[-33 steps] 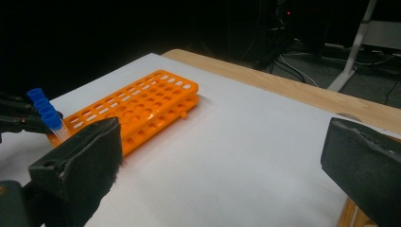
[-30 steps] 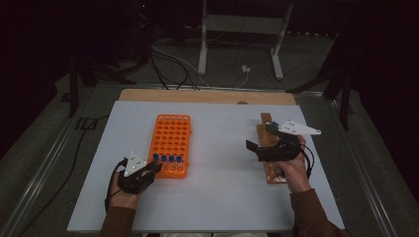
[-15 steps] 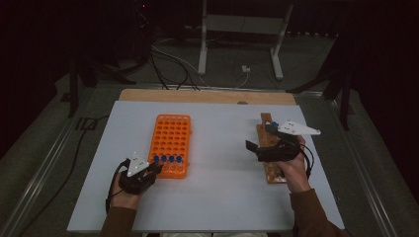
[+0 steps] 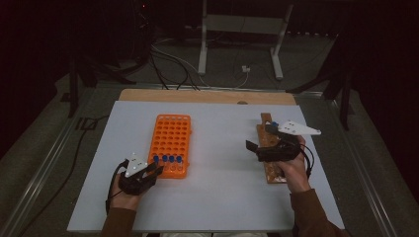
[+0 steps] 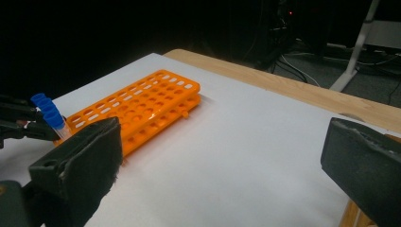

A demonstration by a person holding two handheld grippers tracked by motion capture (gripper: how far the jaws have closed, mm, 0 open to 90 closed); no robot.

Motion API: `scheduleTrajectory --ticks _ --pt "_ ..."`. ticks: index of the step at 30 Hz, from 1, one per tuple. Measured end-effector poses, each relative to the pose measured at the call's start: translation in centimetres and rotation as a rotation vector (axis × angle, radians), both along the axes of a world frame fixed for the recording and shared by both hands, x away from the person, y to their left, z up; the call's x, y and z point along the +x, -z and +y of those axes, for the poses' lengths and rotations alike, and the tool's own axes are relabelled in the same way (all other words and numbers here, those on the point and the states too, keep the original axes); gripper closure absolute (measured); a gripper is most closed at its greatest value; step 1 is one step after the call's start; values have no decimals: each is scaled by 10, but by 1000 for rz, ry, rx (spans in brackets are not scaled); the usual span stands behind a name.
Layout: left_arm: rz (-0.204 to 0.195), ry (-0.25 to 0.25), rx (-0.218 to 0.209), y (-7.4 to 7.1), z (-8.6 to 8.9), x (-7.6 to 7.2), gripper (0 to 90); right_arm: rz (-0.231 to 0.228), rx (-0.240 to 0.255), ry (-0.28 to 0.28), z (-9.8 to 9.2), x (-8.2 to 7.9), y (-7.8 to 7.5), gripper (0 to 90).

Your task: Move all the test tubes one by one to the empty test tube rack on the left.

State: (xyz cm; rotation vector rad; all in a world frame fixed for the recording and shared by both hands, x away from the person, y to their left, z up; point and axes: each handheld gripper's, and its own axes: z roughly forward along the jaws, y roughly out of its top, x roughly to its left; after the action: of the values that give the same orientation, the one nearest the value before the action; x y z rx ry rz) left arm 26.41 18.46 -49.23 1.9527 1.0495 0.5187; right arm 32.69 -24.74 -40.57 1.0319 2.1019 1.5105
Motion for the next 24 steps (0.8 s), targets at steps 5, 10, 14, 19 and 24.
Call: scheduleTrajectory --ticks 5,10,14,19,24 --pt "-12 -3 -44 -4 5 -4 616 -2 2 0 -1 0 0 0" --pt "-40 0 -105 -10 10 -8 513 -3 4 0 -2 0 -1 0" --pt "-51 18 -129 -13 10 -9 460 -4 7 2 -3 0 -2 0" --pt "-61 19 -130 -15 8 -9 309 -7 11 14 -6 0 -2 0" --pt "-79 7 -125 -18 4 -8 166 -19 12 46 -12 1 -1 0"
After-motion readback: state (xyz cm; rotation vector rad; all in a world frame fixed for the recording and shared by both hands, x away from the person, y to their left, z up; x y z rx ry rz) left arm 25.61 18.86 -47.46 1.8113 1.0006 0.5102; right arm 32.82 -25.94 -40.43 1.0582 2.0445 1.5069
